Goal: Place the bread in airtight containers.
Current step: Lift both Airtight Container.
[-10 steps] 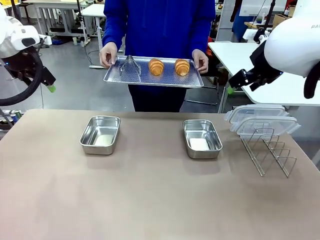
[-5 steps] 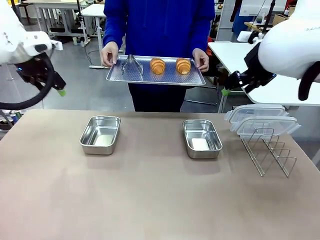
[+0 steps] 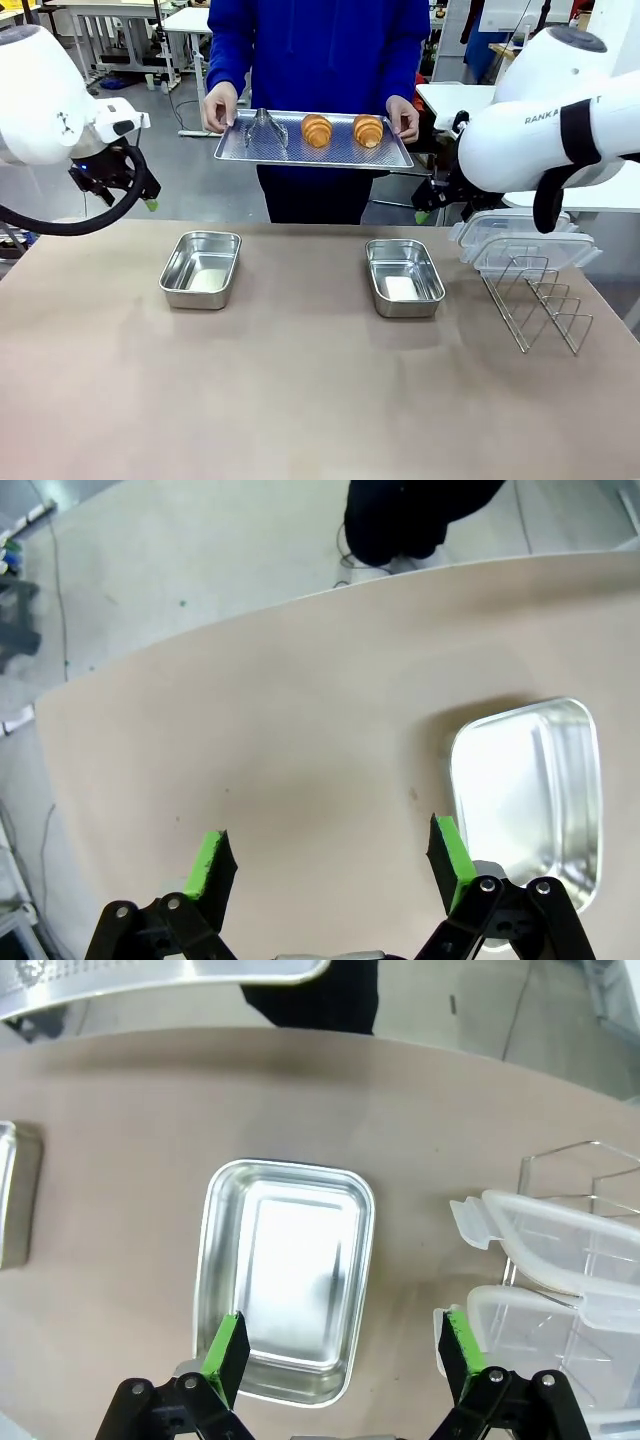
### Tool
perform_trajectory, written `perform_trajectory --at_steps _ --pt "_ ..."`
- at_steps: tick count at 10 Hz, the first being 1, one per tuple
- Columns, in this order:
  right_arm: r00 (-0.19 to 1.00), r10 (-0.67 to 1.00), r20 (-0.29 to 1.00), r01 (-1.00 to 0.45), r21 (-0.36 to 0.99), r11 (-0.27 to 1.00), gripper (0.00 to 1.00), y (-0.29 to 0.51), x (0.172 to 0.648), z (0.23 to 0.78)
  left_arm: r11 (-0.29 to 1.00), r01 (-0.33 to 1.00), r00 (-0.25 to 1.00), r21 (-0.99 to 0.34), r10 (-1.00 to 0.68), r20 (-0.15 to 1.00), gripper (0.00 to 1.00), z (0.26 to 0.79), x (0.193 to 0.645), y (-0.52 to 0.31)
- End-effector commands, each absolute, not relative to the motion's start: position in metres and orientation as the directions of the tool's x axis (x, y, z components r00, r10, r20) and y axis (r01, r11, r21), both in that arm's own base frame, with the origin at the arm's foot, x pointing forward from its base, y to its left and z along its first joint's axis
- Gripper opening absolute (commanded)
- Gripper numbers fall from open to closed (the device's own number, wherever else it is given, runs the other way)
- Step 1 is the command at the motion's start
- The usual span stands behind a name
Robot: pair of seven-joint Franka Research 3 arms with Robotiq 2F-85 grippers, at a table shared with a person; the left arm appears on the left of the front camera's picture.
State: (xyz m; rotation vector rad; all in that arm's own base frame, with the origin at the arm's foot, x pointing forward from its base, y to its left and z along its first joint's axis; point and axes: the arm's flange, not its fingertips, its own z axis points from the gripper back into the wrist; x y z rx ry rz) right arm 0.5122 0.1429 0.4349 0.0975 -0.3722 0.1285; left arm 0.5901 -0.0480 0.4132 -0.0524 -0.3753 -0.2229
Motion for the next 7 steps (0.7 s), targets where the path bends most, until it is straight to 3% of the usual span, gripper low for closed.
perform_trajectory --at_steps 1,7 --pt "0.938 0.105 0.331 -0.127 0.045 0.991 1.00 0.148 0.524 0.428 0.985 0.174 0.918 0.013 -0.167 0.360 1.00 0.402 0.604 -0.061" --pt "0.960 0.142 0.241 -0.153 0.028 0.988 1.00 0.144 0.540 0.374 0.985 0.169 0.949 -0.009 -0.161 0.270 1.00 0.345 0.619 -0.075"
